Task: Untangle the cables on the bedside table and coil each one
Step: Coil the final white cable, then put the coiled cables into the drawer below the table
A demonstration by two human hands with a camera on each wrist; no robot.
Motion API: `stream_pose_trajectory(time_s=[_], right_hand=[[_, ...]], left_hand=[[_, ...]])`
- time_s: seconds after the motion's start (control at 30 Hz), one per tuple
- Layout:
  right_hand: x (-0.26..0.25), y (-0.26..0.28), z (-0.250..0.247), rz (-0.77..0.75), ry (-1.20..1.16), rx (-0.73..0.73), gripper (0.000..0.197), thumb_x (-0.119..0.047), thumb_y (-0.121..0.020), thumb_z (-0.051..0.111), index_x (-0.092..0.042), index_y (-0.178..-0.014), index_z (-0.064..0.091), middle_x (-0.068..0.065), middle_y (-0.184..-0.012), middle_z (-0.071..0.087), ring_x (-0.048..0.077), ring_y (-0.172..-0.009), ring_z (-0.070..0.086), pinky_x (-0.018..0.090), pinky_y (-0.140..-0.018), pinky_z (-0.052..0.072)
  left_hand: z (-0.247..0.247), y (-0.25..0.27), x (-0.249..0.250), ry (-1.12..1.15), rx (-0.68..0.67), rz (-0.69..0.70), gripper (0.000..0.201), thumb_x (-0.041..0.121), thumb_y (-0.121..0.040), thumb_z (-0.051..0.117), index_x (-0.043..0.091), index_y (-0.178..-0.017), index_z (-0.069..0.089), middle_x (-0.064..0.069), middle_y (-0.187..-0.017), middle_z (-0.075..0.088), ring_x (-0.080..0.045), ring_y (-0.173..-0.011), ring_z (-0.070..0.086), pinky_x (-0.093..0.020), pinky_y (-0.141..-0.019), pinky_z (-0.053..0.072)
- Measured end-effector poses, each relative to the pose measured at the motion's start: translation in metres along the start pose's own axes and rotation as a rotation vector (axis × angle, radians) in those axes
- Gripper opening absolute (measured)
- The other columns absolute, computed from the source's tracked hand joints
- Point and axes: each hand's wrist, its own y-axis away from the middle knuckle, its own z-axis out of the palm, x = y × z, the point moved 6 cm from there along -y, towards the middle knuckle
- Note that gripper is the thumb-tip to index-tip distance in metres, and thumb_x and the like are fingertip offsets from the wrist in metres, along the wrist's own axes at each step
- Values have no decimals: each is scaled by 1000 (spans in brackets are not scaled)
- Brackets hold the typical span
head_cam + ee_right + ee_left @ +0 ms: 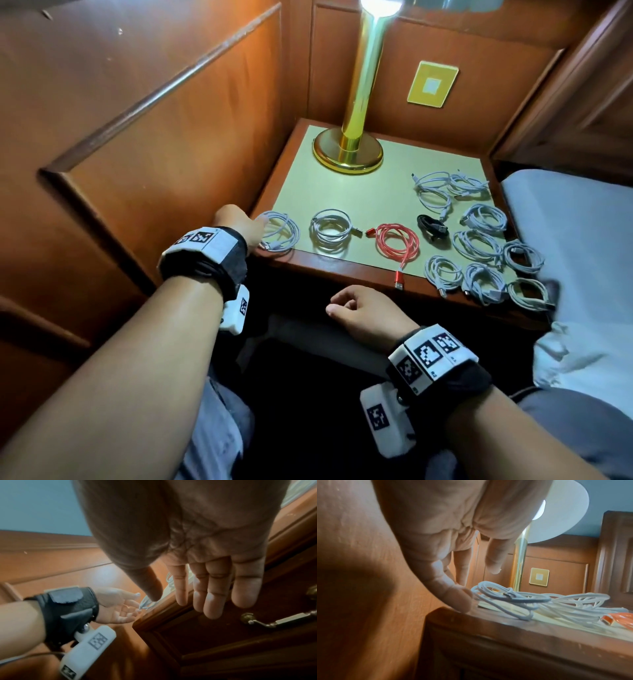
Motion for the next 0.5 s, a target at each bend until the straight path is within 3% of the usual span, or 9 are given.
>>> stream_pose_trajectory(time_s=[0.07,0.1,0.13,0.17,0.27,0.4,0.5], right_hand=[[8,-4,4,35,98,-1,38,-46,-94,59,-24,-125,61,-6,-112,63,15,-109,61,28,-94,46],[13,-8,6,63,144,-9,46,-49,-93,57,-23,-132,57,-1,-125,60,18,-117,59,31,-100,46],[20,-11,9,100,189,-23,54,-50,-93,56,-22,-139,52,3,-136,54,22,-124,55,35,-105,44],[26,-15,12,139,231,-39,60,-51,-93,54,-20,-143,47,6,-143,48,25,-128,52,38,-107,43],[43,-26,19,254,325,-98,64,-49,-93,53,-12,-143,43,15,-146,41,35,-130,48,42,-107,43],[62,-32,30,338,405,-128,56,-46,-94,56,-8,-135,53,16,-139,53,35,-126,53,36,-100,45],[71,-34,37,336,426,-134,48,-42,-95,57,-6,-125,61,13,-130,62,31,-119,60,32,-91,48]], left_hand=[[-6,3,5,-29,44,57,55,35,-94,66,-19,-100,57,-25,-114,56,-51,-98,58,-48,-84,53],[-10,7,7,-34,71,81,48,31,-95,64,-16,-92,57,-20,-114,53,-31,-111,56,-45,-77,52],[-15,11,9,-24,103,86,39,28,-95,62,7,-68,43,7,-88,32,-24,-69,33,-38,-71,48],[-19,19,13,-14,129,109,27,26,-94,61,16,-70,65,-15,-73,58,-41,-74,52,-32,-69,44],[-22,43,31,58,132,263,22,27,-94,60,10,-80,64,-5,-84,64,-30,-81,56,-27,-69,36],[8,88,54,-92,-146,578,24,38,-94,63,21,-77,59,4,-79,60,-19,-81,56,-26,-69,35],[27,107,54,-196,-254,667,23,40,-94,62,22,-80,58,1,-83,62,-18,-82,57,-27,-69,37]])
